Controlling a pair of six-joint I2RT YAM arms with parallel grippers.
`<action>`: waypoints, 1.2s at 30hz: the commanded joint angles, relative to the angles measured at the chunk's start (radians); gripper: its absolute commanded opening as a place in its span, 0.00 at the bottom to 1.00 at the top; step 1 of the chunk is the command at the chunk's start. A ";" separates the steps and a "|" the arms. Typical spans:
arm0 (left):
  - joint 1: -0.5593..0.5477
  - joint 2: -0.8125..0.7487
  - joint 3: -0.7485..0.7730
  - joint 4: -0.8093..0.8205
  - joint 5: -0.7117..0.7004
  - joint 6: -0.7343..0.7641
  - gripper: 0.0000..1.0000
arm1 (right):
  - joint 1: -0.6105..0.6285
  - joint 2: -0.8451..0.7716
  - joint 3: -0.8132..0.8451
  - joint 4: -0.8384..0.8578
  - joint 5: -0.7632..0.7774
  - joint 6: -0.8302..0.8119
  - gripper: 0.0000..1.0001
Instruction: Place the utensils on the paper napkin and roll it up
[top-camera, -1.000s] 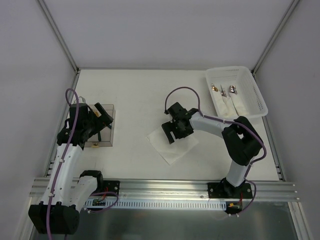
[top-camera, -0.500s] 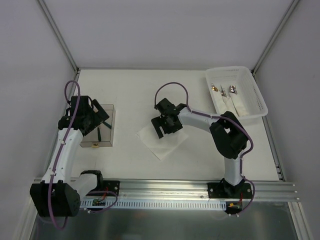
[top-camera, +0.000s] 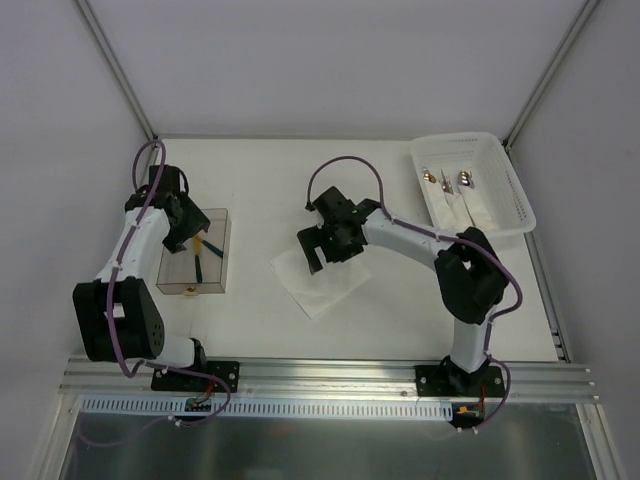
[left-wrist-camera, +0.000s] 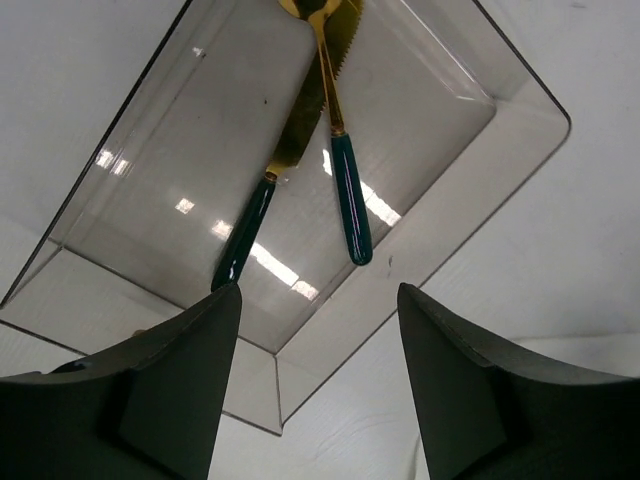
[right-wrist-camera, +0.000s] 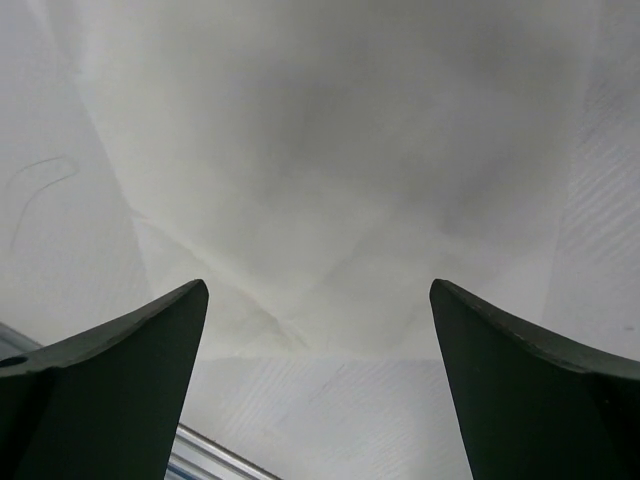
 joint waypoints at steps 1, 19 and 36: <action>0.023 0.080 0.048 -0.025 -0.002 -0.066 0.64 | 0.001 -0.179 0.069 -0.055 -0.026 -0.052 0.99; 0.031 0.439 0.185 -0.022 0.050 -0.264 0.52 | -0.335 -0.439 -0.109 -0.164 -0.092 -0.134 0.99; 0.036 0.498 0.211 -0.019 0.099 -0.303 0.12 | -0.448 -0.443 -0.086 -0.184 -0.163 -0.144 0.99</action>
